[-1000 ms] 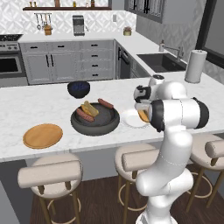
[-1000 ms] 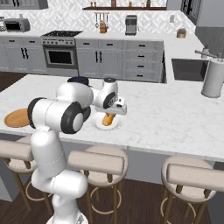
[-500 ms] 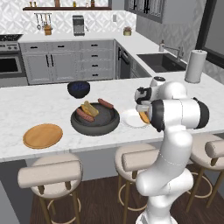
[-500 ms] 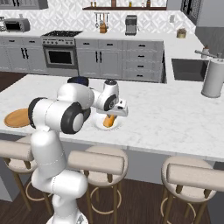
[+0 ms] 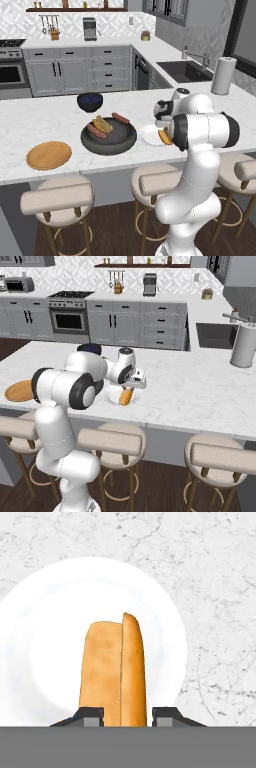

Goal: Place one bun and one sausage from the bowl on each plate.

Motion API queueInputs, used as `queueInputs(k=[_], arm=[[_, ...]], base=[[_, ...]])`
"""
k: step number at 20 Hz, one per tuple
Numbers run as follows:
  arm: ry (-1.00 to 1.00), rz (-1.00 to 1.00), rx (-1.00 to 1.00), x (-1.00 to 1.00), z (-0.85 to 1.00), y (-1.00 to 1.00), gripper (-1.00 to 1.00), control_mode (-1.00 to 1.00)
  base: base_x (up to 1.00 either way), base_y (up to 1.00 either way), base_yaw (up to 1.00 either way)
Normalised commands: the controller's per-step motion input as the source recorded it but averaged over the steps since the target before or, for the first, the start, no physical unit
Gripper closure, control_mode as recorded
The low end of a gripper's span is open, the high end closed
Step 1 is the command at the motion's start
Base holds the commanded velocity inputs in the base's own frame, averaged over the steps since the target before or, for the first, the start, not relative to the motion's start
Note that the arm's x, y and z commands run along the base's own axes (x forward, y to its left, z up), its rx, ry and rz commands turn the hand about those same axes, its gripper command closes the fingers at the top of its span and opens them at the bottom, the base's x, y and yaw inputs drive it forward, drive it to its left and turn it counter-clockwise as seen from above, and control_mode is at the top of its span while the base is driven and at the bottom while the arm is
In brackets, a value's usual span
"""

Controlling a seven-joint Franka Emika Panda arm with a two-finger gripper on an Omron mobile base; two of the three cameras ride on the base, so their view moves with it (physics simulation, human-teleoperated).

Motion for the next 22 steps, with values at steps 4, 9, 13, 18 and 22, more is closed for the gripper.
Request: queueInputs(k=[4, 9, 13, 18, 22], arm=[[-0.07, 0.00, 0.00, 0.00, 0.00, 0.00, -1.00, -1.00], [-0.03, 0.00, -0.02, -0.01, 0.31, 0.10, -1.00, -1.00], [-0.01, 0.02, -0.11, 0.00, 0.86, 0.47, -1.00, -1.00], [-0.15, 0.15, -0.01, 0.00, 1.00, 0.92, -1.00, -1.00], [0.01, 0.22, 0.04, 0.31, 0.84, 0.74, -1.00, -1.00]], base=[[0.00, 0.00, 0.00], [0.00, 0.00, 0.00], [0.00, 0.00, 0.00], [0.00, 0.00, 0.00], [0.00, 0.00, 0.00]])
